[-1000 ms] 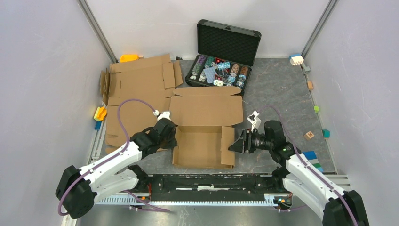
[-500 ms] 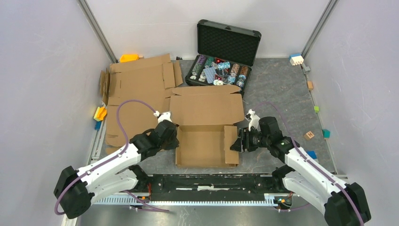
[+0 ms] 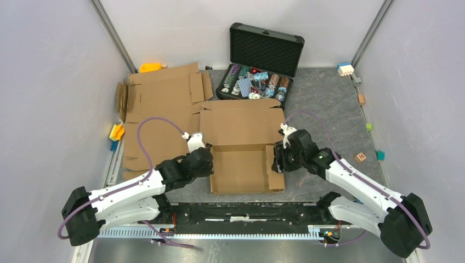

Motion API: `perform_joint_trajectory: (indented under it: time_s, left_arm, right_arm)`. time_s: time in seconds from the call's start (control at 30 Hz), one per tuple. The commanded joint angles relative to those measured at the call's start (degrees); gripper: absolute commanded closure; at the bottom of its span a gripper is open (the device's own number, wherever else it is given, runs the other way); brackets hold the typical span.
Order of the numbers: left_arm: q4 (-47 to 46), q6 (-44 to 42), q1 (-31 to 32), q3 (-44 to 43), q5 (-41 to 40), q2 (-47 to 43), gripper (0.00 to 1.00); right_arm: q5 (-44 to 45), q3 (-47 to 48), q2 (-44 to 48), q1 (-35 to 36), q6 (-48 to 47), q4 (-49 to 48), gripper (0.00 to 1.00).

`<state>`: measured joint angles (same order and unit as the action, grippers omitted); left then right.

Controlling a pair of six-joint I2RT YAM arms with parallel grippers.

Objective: Fold the paper box

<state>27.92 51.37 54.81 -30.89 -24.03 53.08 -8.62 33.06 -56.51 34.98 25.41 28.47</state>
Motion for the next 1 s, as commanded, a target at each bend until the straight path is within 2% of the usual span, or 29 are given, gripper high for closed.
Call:
perform_joint_trajectory:
  time_s: [0.0, 0.2, 0.37, 0.53, 0.63, 0.97]
  left_arm:
    - [-5.19, 6.11, 1.60, -0.55, -4.85, -1.11, 0.95]
    - [-7.29, 7.82, 1.95, 1.82, -5.41, -3.35, 0.94]
    - [-8.95, 8.04, 2.05, 3.26, -4.74, -4.43, 0.94]
    - [-9.09, 8.04, 2.19, 3.73, -4.53, -4.83, 0.94]
    - [-9.23, 8.04, 2.23, 4.02, -4.53, -5.25, 0.94]
    - [-10.51, 8.13, 2.25, 5.08, -4.20, -5.81, 0.94]
  right_arm:
    - [11.29, 3.24, -1.42, 0.99, -3.19, 6.09, 0.42]
    - [12.23, 2.25, -3.46, 1.40, -4.01, 6.24, 0.42]
    - [5.36, 0.72, -4.24, 1.48, -2.99, 1.81, 0.36]
    - [2.57, 0.01, -4.94, 1.44, -1.63, -1.14, 0.32]
    - [2.82, 0.08, -5.69, 1.49, -1.26, -1.66, 0.32]
    - [13.04, 0.57, -9.72, 2.51, -1.88, 1.21, 0.42]
